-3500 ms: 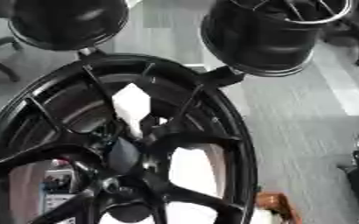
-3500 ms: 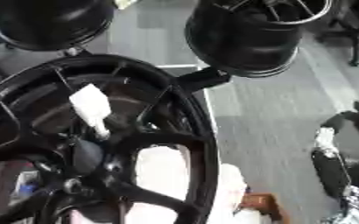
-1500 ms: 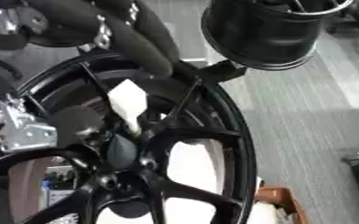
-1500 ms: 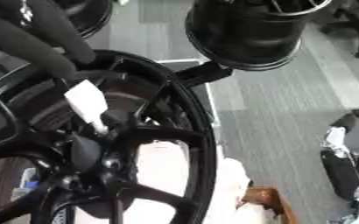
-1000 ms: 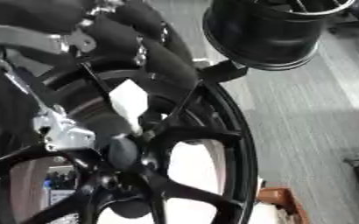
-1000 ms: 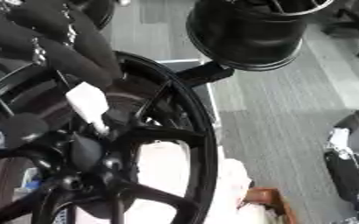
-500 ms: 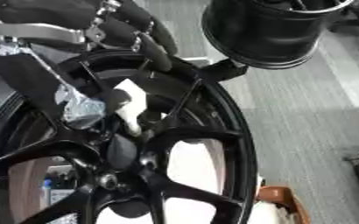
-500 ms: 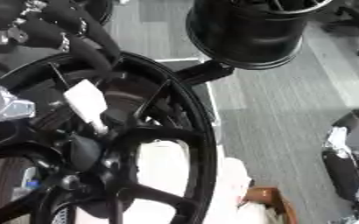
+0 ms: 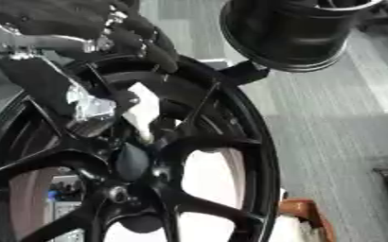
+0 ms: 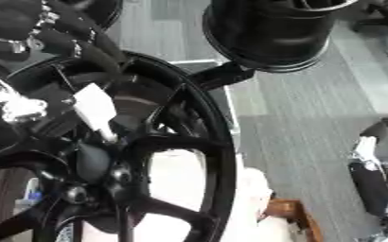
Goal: Pull the pin out of the wheel hub.
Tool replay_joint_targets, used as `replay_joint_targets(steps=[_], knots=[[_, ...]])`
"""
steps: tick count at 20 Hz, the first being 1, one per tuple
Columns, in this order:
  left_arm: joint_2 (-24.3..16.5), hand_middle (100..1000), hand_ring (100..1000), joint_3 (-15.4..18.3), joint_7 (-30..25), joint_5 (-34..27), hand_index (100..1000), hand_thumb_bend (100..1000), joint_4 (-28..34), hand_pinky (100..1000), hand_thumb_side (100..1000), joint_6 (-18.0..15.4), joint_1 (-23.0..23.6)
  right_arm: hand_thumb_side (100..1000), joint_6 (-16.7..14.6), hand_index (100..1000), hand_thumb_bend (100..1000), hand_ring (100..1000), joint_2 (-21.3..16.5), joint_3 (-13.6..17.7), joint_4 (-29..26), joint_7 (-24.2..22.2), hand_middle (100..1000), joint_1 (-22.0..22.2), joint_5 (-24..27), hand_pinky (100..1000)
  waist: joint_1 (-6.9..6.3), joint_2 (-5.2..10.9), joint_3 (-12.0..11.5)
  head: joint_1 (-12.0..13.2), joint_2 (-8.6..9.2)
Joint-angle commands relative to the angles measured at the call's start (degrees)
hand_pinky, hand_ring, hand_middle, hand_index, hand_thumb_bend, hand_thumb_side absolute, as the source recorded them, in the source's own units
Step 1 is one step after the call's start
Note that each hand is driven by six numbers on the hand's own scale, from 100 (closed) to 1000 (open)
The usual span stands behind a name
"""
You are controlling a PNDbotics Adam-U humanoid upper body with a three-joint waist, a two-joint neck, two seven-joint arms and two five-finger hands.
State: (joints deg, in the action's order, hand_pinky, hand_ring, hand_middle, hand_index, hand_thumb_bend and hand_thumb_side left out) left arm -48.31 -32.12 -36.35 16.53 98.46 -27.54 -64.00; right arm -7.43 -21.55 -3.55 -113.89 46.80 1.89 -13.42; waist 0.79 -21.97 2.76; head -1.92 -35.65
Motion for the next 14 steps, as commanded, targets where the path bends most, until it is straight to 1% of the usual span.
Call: replay_joint_targets(steps=[1, 6, 7, 8, 9, 10, 11, 12, 13, 14], knots=[[-0.7, 856, 890, 0.0, -15.6, 0.7, 916, 100, -0.4, 898, 1000, -17.2, -0.5, 366, 0.0, 788, 100, 758, -1.1, 0.2, -0.7, 0.0, 608, -0.3, 0.5, 849, -0.06, 0.88, 0.1, 0.1, 0.42], [-0.3, 839, 885, 0.0, -15.6, 2.6, 898, 100, -2.3, 894, 1000, -19.0, -0.5, 370, 0.2, 788, 100, 757, -0.9, 0.1, -0.7, 0.1, 608, -0.5, 0.7, 850, -0.16, 0.73, 0.2, 0.1, 0.55], [-0.2, 839, 884, 0.1, -15.6, 3.1, 898, 100, -2.7, 894, 989, -19.2, -0.5, 371, 0.2, 788, 100, 757, -0.9, 0.1, -0.7, 0.1, 608, -0.5, 0.7, 850, -0.19, 0.70, 0.2, 0.1, 0.61], [-0.1, 840, 886, 0.1, -15.6, 3.6, 898, 111, -3.1, 896, 918, -19.5, -0.5, 372, 0.2, 787, 100, 757, -0.8, 0.1, -0.7, 0.1, 607, -0.5, 0.7, 850, -0.22, 0.67, 0.2, 0.0, 0.64], [0.0, 842, 887, 0.1, -15.6, 4.3, 897, 119, -3.6, 898, 823, -19.9, -0.5, 372, 0.2, 787, 100, 757, -0.8, 0.1, -0.7, 0.1, 607, -0.5, 0.7, 850, -0.25, 0.63, 0.2, 0.0, 0.65], [0.0, 840, 886, 0.0, -15.6, 5.0, 897, 131, -4.0, 898, 754, -20.4, -0.4, 374, 0.2, 787, 100, 757, -0.8, 0.0, -0.7, 0.0, 607, -0.5, 0.8, 850, -0.28, 0.60, 0.2, 0.0, 0.63], [0.1, 840, 886, 0.0, -15.6, 5.6, 897, 137, -4.4, 898, 756, -20.9, -0.4, 374, 0.3, 787, 100, 757, -0.7, 0.0, -0.7, 0.0, 607, -0.5, 0.8, 850, -0.31, 0.57, 0.3, 0.0, 0.59], [0.2, 841, 887, 0.0, -15.6, 6.2, 897, 170, -4.7, 899, 723, -21.4, -0.4, 375, 0.3, 787, 100, 757, -0.7, 0.0, -0.7, 0.0, 607, -0.6, 0.8, 850, -0.34, 0.53, 0.3, 0.0, 0.61], [0.3, 842, 888, 0.0, -15.6, 6.7, 897, 176, -5.0, 900, 696, -21.8, -0.4, 376, 0.3, 787, 100, 757, -0.7, 0.0, -0.7, 0.0, 607, -0.6, 0.8, 849, -0.37, 0.50, 0.3, 0.0, 0.65], [0.4, 852, 892, -0.1, -15.6, 7.2, 901, 217, -5.3, 906, 647, -22.2, -0.4, 377, 0.3, 787, 100, 757, -0.6, -0.1, -0.7, 0.0, 607, -0.6, 0.8, 850, -0.39, 0.46, 0.3, 0.0, 0.69]])
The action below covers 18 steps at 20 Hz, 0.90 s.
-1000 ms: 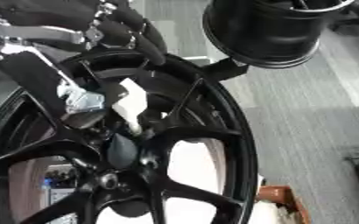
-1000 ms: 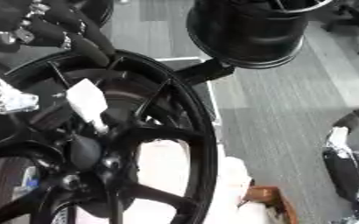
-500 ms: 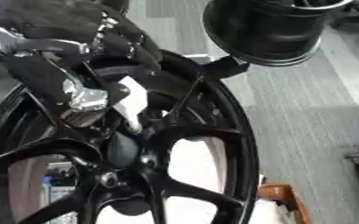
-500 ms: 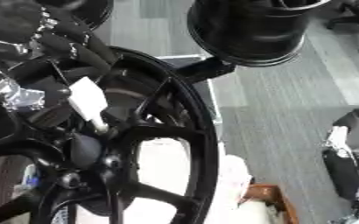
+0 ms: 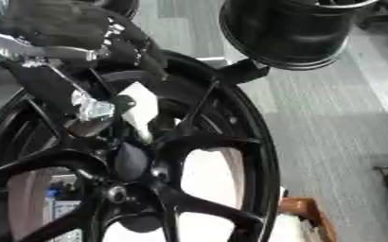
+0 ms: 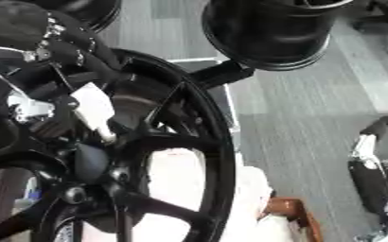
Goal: Pull the pin out of the wheel hub.
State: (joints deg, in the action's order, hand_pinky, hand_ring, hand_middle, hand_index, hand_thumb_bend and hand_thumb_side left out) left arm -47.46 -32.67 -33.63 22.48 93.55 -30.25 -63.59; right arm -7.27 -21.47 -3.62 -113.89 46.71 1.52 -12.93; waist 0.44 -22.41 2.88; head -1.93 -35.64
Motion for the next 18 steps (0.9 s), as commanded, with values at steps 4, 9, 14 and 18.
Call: replay_joint_targets(steps=[4, 9, 14, 18], knots=[[-0.2, 849, 891, 0.1, -18.3, 3.2, 903, 219, -1.4, 908, 700, -21.2, -0.8, 379, 0.2, 787, 100, 756, -0.6, -0.1, -0.7, 0.0, 606, -0.3, 0.4, 849, -0.13, 0.79, 0.2, -0.1, 0.75], [-0.1, 844, 889, 0.0, -18.3, 3.7, 900, 231, -1.5, 907, 811, -21.7, -0.8, 385, 0.3, 786, 100, 756, -0.5, -0.2, -0.7, -0.1, 605, -0.5, 0.6, 847, -0.36, 0.66, 0.2, -0.2, 0.80], [0.0, 836, 879, -0.2, -18.3, 3.9, 892, 224, -1.6, 899, 825, -21.7, -0.8, 386, 0.3, 786, 100, 755, -0.4, -0.2, -0.7, -0.1, 604, -0.6, 0.7, 849, -0.53, 0.54, 0.3, -0.2, 0.93], [0.1, 827, 872, -0.6, -18.3, 4.1, 883, 218, -1.6, 895, 844, -21.7, -0.8, 388, 0.4, 786, 100, 755, -0.4, -0.3, -0.7, 0.1, 604, -0.7, 0.8, 849, -0.67, 0.42, 0.4, -0.3, 1.00]])
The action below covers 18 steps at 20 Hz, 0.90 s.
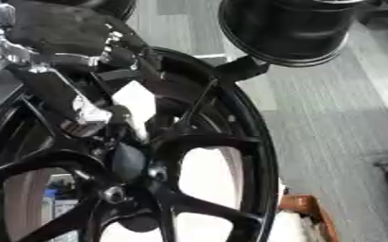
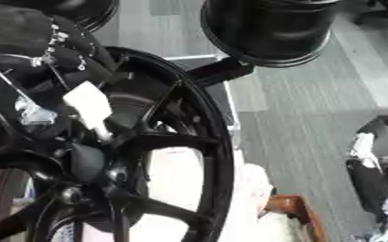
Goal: Pull the pin out of the wheel hub.
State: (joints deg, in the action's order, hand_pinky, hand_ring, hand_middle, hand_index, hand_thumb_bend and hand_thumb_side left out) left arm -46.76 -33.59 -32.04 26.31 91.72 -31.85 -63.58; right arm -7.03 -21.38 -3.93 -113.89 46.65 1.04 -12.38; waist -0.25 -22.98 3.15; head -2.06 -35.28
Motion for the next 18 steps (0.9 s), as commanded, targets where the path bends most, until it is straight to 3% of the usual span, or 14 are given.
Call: replay_joint_targets(steps=[1, 5, 12, 15, 18], knots=[[-0.6, 824, 869, 0.2, -19.9, 0.3, 880, 224, 0.3, 893, 841, -20.1, -0.7, 388, 0.2, 785, 100, 755, -0.5, 0.0, -0.7, 0.2, 603, -0.2, 0.3, 849, -0.01, 0.94, 0.1, -0.2, 0.62], [-1.0, 820, 865, -0.3, -19.9, 0.8, 878, 234, 0.4, 892, 875, -20.1, -0.4, 390, 0.2, 785, 100, 755, -0.4, 0.0, -0.7, 0.2, 603, -0.3, 0.4, 849, -0.11, 0.82, 0.1, -0.4, 0.41], [-0.9, 807, 853, -0.7, -19.9, 1.3, 869, 205, 0.3, 880, 851, -20.1, -0.2, 392, 0.3, 785, 100, 755, -0.3, -0.1, -0.7, 0.2, 603, -0.4, 0.6, 849, -0.20, 0.68, 0.1, -0.5, 0.39], [-0.8, 719, 786, -1.1, -19.9, 0.5, 835, 133, -0.1, 858, 832, -20.1, -0.1, 396, 0.4, 785, 100, 755, -0.2, -0.1, -0.7, 0.3, 603, -0.5, 0.7, 849, -0.25, 0.60, 0.2, -0.4, 0.43], [-0.6, 668, 761, -1.3, -19.9, -0.1, 816, 133, -0.8, 851, 827, -20.1, -0.1, 400, 0.4, 785, 100, 755, -0.2, -0.1, -0.7, 0.2, 603, -0.5, 0.7, 850, -0.28, 0.54, 0.2, -0.4, 0.59]])
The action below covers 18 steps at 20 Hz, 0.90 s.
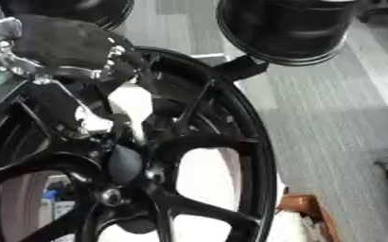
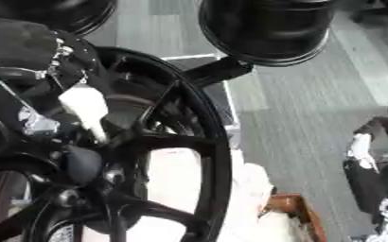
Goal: Pull the pin out of the wheel hub.
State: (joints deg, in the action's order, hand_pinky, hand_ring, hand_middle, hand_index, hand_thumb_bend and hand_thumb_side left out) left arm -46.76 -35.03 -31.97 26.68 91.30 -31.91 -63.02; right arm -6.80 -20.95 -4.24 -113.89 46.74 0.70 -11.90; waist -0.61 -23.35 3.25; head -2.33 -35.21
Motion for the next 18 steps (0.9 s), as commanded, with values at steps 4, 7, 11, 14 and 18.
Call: replay_joint_targets(steps=[4, 7, 11, 14, 18], knots=[[-0.5, 604, 720, 0.0, -20.0, -0.2, 802, 133, -0.9, 836, 775, -20.1, -0.6, 402, 0.1, 785, 100, 755, -0.5, 0.2, -0.7, 0.1, 603, -0.2, 0.2, 850, 0.05, 0.85, 0.2, -0.1, 0.63], [-0.2, 512, 659, -0.1, -20.0, -0.1, 780, 104, -1.2, 819, 693, -20.1, -0.6, 406, 0.1, 785, 100, 755, -0.4, 0.3, -0.7, 0.1, 603, -0.2, 0.2, 850, 0.06, 0.80, 0.2, -0.2, 0.67], [0.1, 415, 592, 0.0, -20.0, -1.2, 703, 100, -1.6, 790, 643, -20.1, -0.7, 409, 0.2, 785, 100, 755, -0.3, 0.2, -0.7, 0.1, 603, -0.3, 0.3, 849, 0.05, 0.75, 0.2, -0.2, 0.56], [0.1, 384, 564, 0.2, -20.0, -1.6, 659, 100, -1.6, 771, 634, -20.1, -0.7, 410, 0.2, 785, 100, 755, -0.3, 0.2, -0.7, 0.1, 603, -0.3, 0.3, 850, 0.04, 0.73, 0.2, -0.2, 0.52], [0.3, 337, 525, 0.6, -20.0, -2.6, 525, 100, -1.5, 733, 582, -20.0, -0.7, 411, 0.2, 785, 100, 755, -0.2, 0.2, -0.7, 0.1, 603, -0.2, 0.3, 849, 0.07, 0.74, 0.2, -0.2, 0.46]])
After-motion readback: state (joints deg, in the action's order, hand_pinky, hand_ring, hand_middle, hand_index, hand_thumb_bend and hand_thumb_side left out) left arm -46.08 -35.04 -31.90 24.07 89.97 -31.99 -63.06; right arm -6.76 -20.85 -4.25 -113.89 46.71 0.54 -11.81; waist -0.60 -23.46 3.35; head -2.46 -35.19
